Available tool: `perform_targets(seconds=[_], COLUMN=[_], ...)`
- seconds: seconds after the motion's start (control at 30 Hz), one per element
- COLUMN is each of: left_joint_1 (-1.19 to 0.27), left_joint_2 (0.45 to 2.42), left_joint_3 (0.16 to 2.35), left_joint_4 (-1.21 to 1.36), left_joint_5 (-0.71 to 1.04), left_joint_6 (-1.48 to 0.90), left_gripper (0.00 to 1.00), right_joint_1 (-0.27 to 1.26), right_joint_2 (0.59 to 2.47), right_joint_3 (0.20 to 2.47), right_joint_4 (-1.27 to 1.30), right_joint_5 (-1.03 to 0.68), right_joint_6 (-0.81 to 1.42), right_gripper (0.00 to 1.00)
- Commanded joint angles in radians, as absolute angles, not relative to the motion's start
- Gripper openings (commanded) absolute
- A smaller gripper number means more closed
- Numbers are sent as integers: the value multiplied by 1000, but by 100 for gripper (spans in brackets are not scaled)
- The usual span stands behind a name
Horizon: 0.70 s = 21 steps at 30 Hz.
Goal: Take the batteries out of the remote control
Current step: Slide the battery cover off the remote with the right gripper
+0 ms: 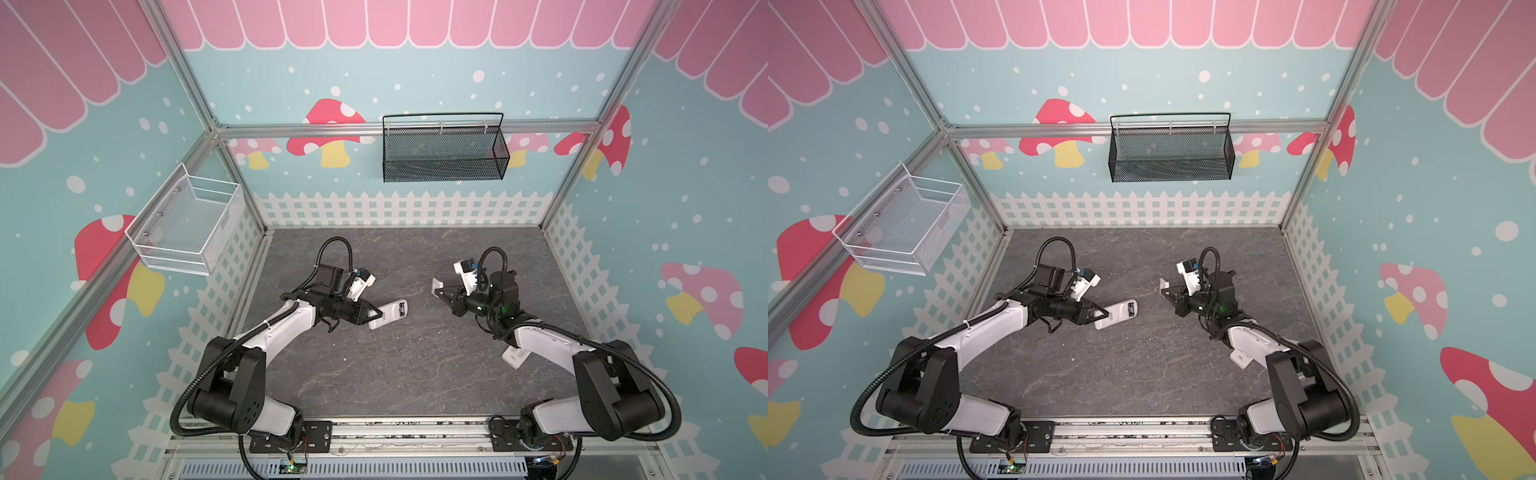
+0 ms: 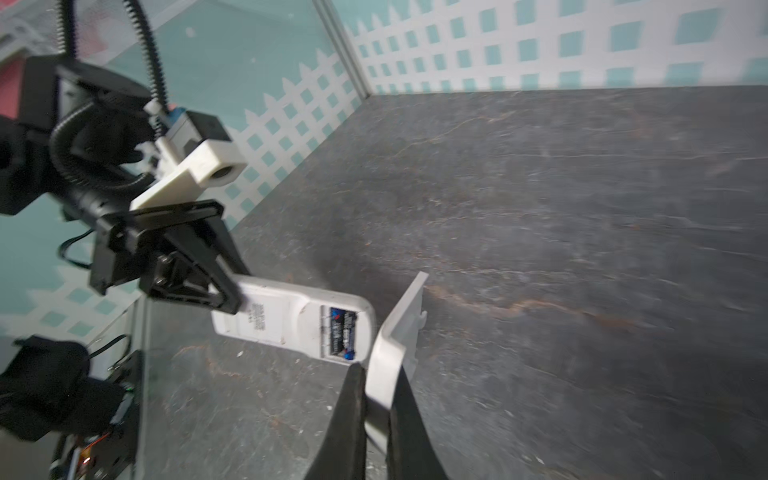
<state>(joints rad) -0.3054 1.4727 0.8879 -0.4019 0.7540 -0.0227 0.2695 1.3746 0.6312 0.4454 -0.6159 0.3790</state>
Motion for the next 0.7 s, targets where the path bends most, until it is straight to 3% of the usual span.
perform_targets(seconds=[0.0,0.13,0.37,0.67], left_joint_1=[-335,-362,-405,-479], left_joint_2=[1490,1517,1544,1597], left_joint_3=[897,885,874,912], left_joint_4=[-382,-344,-344,-406], left_joint_5=[766,808,777,693], left_joint_6=[-63,-87,-96,-145], left_gripper=[0,0,0,0], right_joint_1=[216,154,23,6], right_joint_2=[1325,1319,1371,1515], right_joint_3=[682,721,723,755], right_joint_4=[164,25,-20,-79], right_joint_5=[-406,-234,-158,8], right_joint_6=[248,183,208,130], right_gripper=[0,0,0,0])
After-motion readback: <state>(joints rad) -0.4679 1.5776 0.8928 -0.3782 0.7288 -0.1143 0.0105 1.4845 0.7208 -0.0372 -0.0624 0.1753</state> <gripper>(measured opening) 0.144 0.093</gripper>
